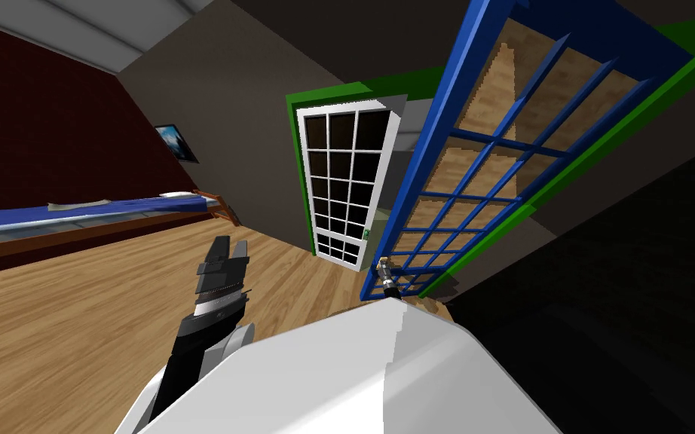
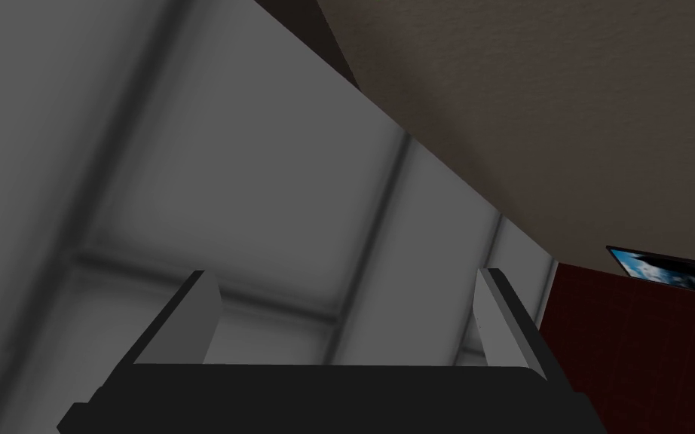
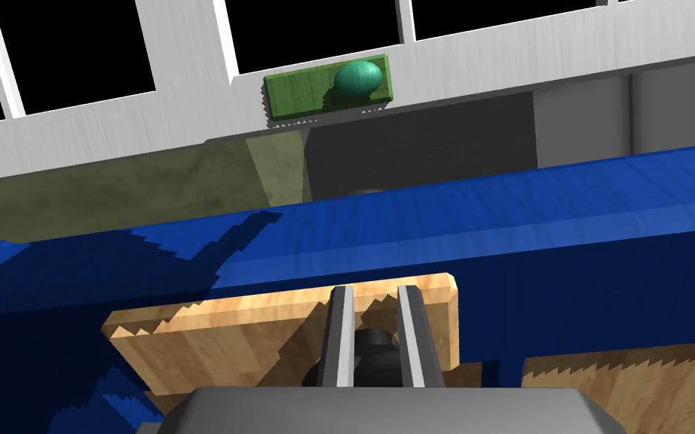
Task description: Pull the door open
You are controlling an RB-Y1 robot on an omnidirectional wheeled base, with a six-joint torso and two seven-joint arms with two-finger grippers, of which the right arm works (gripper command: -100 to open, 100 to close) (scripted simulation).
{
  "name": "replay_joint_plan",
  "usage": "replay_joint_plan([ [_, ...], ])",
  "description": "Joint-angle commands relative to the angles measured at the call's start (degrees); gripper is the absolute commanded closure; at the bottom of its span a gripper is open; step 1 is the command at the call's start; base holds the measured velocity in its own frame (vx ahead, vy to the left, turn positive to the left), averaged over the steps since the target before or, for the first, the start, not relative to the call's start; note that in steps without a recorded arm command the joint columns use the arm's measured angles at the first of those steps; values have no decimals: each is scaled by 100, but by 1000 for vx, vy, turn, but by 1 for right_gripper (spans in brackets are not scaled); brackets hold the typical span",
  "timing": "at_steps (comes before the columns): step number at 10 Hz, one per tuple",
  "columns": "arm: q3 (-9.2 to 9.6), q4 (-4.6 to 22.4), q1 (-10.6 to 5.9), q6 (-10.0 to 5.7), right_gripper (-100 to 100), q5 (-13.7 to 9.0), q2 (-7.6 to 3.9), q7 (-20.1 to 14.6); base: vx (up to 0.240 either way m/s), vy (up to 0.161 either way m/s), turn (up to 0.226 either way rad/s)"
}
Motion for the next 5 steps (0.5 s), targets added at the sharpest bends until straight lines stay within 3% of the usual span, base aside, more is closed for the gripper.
replay_joint_plan([
  [1,-17,-50,86,55,100,-159,-132,-286,-54,-19,64],
  [5,222,-60,50,35,100,-433,-193,-928,-68,-22,74],
])
